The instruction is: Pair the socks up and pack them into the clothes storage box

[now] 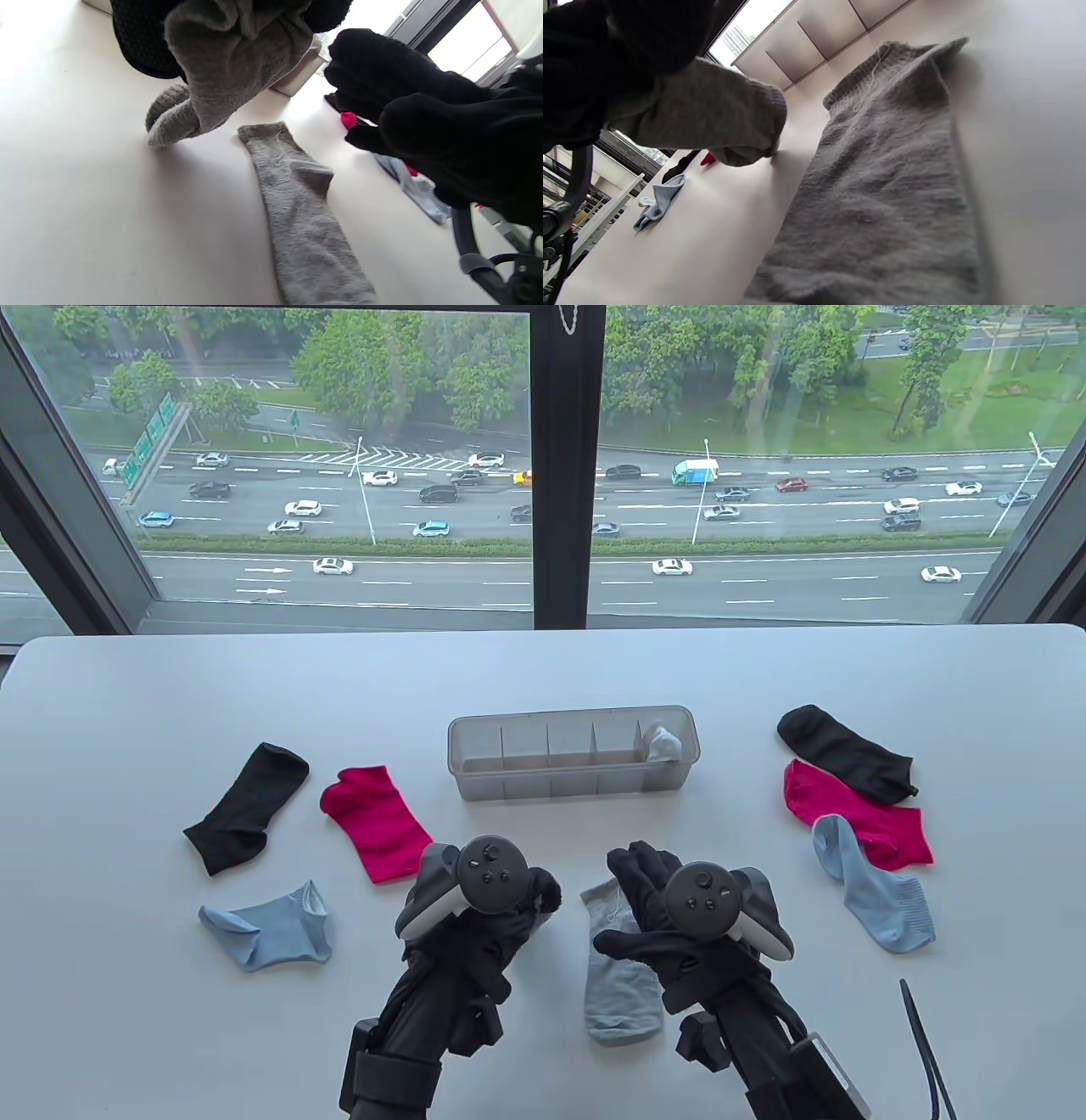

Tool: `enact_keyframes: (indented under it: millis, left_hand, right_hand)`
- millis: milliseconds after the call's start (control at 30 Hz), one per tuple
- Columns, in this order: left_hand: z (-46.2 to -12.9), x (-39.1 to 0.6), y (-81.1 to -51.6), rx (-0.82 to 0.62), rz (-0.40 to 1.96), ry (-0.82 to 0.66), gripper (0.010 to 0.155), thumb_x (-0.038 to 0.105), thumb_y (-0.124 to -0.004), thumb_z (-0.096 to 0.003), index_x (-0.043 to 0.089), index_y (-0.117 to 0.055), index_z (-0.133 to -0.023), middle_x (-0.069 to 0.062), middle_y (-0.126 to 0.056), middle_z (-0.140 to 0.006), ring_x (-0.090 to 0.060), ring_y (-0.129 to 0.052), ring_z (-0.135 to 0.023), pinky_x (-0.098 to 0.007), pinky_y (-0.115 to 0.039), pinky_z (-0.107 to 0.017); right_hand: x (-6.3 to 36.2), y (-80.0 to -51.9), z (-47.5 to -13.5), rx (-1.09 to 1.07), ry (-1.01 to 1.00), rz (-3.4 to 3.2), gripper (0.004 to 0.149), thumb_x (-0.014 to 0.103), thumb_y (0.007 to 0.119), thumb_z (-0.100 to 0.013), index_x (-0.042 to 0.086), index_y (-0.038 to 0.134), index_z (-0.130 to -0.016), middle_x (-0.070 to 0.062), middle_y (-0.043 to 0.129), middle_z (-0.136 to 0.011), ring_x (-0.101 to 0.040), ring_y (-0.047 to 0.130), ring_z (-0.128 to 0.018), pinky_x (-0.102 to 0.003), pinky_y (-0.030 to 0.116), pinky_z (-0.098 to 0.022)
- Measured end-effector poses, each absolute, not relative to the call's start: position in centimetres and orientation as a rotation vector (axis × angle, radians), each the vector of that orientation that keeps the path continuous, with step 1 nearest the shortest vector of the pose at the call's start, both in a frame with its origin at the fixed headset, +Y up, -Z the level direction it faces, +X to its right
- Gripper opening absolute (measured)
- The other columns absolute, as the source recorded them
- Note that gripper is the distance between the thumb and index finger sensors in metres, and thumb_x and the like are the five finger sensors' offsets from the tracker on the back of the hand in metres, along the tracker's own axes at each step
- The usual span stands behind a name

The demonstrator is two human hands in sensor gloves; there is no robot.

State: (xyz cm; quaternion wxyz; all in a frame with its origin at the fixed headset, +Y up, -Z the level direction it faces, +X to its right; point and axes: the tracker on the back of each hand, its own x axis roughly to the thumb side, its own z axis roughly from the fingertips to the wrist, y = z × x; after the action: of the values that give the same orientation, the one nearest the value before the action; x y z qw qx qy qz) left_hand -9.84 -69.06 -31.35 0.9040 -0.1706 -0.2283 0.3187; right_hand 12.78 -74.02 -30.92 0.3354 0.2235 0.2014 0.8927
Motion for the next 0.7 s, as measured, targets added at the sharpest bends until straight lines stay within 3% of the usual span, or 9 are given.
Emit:
enact_keyframes:
  millis: [100, 167, 233, 300, 400, 500, 533, 600, 700]
  left_hand:
    - [-31.1, -9.5, -68.5, -0.35, 0.88, -0.559, 0.041, 0.01, -0.059, -0.0573, 0.026, -0.066, -0.094, -0.013, -0.078, -0.098, -0.038, -0.091, -0.079, -0.051, -0.084, -0.059]
    - [-31.0, -9.5, -68.5, -0.366, 1.006, -0.587, 0.04, 0.01, -0.06, -0.0576, 0.027, -0.068, -0.094, -0.013, -0.078, -0.099, -0.039, -0.091, -0.08, -0.051, -0.084, -0.061]
    - [-31.1, -10.2, -68.9, -0.324, 1.114, -0.518, 0.04, 0.01, -0.06, -0.0575, 0.026, -0.068, -0.094, -0.015, -0.078, -0.098, -0.039, -0.091, -0.079, -0.051, -0.084, -0.06]
    - [-31.2, -11.3, -69.4, -0.238, 1.11, -0.377, 0.041, 0.01, -0.06, -0.057, 0.022, -0.066, -0.095, -0.017, -0.079, -0.096, -0.039, -0.093, -0.075, -0.05, -0.086, -0.057]
    - [-31.8, -12.5, -70.3, -0.247, 1.072, -0.288, 0.041, 0.01, -0.06, -0.057, 0.022, -0.066, -0.095, -0.019, -0.08, -0.096, -0.039, -0.094, -0.074, -0.05, -0.087, -0.056]
    - [-32.0, -12.6, -71.0, -0.307, 1.045, -0.25, 0.041, 0.01, -0.062, -0.057, 0.019, -0.065, -0.097, -0.022, -0.079, -0.097, -0.042, -0.092, -0.076, -0.054, -0.085, -0.057]
    - [-32.0, -12.3, -70.9, -0.373, 0.979, -0.258, 0.043, 0.013, -0.064, -0.0582, 0.017, -0.058, -0.101, -0.027, -0.069, -0.103, -0.048, -0.085, -0.083, -0.059, -0.079, -0.062]
    - [-31.7, -11.9, -70.5, -0.41, 0.776, -0.292, 0.065, 0.029, -0.072, -0.059, 0.013, -0.034, -0.11, -0.033, -0.033, -0.117, -0.06, -0.051, -0.103, -0.074, -0.052, -0.072]
    - [-31.4, -10.6, -69.9, -0.449, 0.707, -0.453, 0.09, 0.045, -0.073, -0.0567, 0.013, -0.013, -0.115, -0.027, -0.012, -0.119, -0.058, -0.018, -0.109, -0.078, -0.028, -0.073]
  right_hand:
    - [12.5, -74.1, -31.0, 0.613, 0.594, 2.262, 0.096, 0.047, 0.076, -0.054, 0.019, 0.006, -0.112, -0.031, -0.006, -0.113, -0.057, -0.001, -0.098, -0.071, 0.024, -0.073]
    - [12.8, -74.2, -31.2, 0.569, 0.591, 2.201, 0.071, 0.042, 0.076, -0.056, 0.02, 0.038, -0.111, -0.031, 0.005, -0.116, -0.058, 0.005, -0.099, -0.07, 0.027, -0.073]
    - [13.7, -74.1, -31.3, 0.486, 0.541, 2.141, 0.046, 0.036, 0.076, -0.058, 0.019, 0.063, -0.098, -0.03, 0.029, -0.119, -0.059, 0.018, -0.101, -0.07, 0.033, -0.073]
    - [15.0, -74.0, -31.6, 0.426, 0.479, 2.085, 0.042, 0.038, 0.077, -0.057, 0.021, 0.067, -0.095, -0.027, 0.058, -0.114, -0.061, 0.043, -0.101, -0.07, 0.045, -0.072]
    - [16.4, -73.8, -31.7, 0.328, 0.368, 1.97, 0.043, 0.035, 0.077, -0.058, 0.018, 0.065, -0.096, -0.024, 0.066, -0.111, -0.059, 0.055, -0.099, -0.068, 0.052, -0.071]
    - [16.7, -73.6, -31.7, 0.284, 0.283, 1.952, 0.043, 0.034, 0.078, -0.058, 0.018, 0.065, -0.096, -0.01, 0.086, -0.09, -0.04, 0.081, -0.09, -0.062, 0.058, -0.072]
    - [16.5, -73.3, -31.5, 0.283, 0.253, 1.996, 0.042, 0.034, 0.078, -0.058, 0.018, 0.065, -0.095, -0.008, 0.087, -0.085, -0.036, 0.084, -0.087, -0.061, 0.059, -0.072]
    - [16.2, -72.7, -31.3, 0.318, 0.2, 2.128, 0.041, 0.035, 0.078, -0.058, 0.02, 0.066, -0.094, -0.006, 0.087, -0.081, -0.033, 0.085, -0.084, -0.061, 0.059, -0.072]
    - [14.5, -71.6, -30.8, 0.456, 0.182, 2.323, 0.041, 0.036, 0.08, -0.056, 0.024, 0.068, -0.094, -0.004, 0.084, -0.082, -0.031, 0.082, -0.084, -0.062, 0.057, -0.073]
